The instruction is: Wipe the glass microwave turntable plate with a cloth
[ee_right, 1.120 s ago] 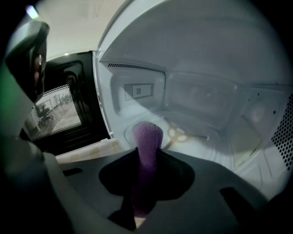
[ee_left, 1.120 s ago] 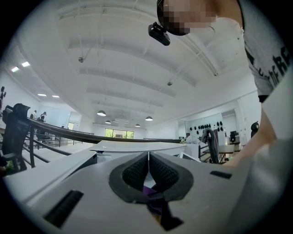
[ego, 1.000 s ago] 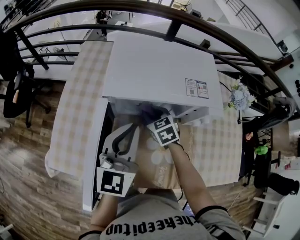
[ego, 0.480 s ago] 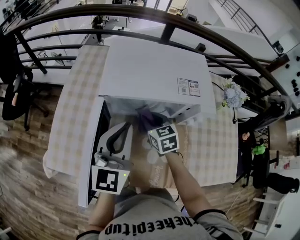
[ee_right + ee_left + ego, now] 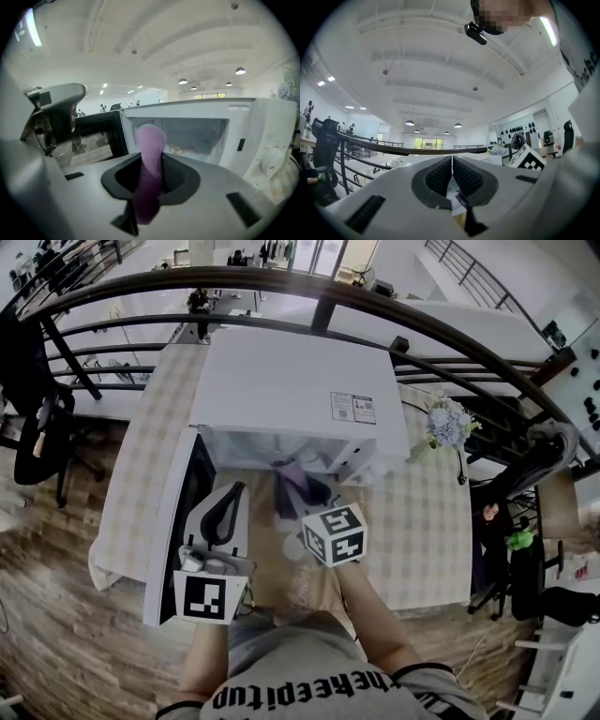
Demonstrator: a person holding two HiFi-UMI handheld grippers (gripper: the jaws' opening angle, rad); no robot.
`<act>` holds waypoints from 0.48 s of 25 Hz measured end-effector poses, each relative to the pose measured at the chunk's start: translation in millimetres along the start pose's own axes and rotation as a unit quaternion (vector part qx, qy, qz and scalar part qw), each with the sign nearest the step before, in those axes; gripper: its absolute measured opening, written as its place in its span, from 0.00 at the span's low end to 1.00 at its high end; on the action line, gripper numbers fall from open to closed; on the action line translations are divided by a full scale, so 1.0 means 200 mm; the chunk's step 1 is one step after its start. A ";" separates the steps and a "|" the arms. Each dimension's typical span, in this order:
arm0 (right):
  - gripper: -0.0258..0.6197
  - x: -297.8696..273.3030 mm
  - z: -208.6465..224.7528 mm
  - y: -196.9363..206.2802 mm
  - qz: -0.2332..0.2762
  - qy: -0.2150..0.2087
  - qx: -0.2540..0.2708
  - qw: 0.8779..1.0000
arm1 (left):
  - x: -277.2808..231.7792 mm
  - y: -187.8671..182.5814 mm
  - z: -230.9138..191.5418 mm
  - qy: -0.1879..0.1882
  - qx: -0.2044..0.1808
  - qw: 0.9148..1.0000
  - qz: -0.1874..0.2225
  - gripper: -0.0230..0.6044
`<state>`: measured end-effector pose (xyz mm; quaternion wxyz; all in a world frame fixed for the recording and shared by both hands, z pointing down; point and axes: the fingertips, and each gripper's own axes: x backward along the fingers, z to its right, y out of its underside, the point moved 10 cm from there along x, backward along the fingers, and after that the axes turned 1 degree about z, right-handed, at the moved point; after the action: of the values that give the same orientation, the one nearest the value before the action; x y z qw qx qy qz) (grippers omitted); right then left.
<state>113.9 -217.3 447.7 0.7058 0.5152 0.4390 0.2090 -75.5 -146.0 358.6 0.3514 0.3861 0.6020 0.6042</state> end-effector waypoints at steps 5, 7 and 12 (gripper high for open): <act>0.19 0.17 0.00 -0.04 0.033 -0.008 -0.001 0.999 | 0.03 -0.09 0.06 -0.023 -0.018 0.999 0.035 0.05; 0.19 0.24 0.00 -0.05 0.047 -0.011 -0.006 0.999 | 0.04 -0.10 0.09 -0.028 -0.021 0.999 0.035 0.05; 0.19 0.39 0.00 -0.10 0.084 -0.016 -0.015 0.996 | 0.07 -0.14 0.16 -0.036 -0.030 0.998 0.035 0.05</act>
<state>151.8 -167.4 398.7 0.7003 0.5430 0.3794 0.2659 -54.8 -119.3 330.3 0.3628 0.4173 0.5570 0.6197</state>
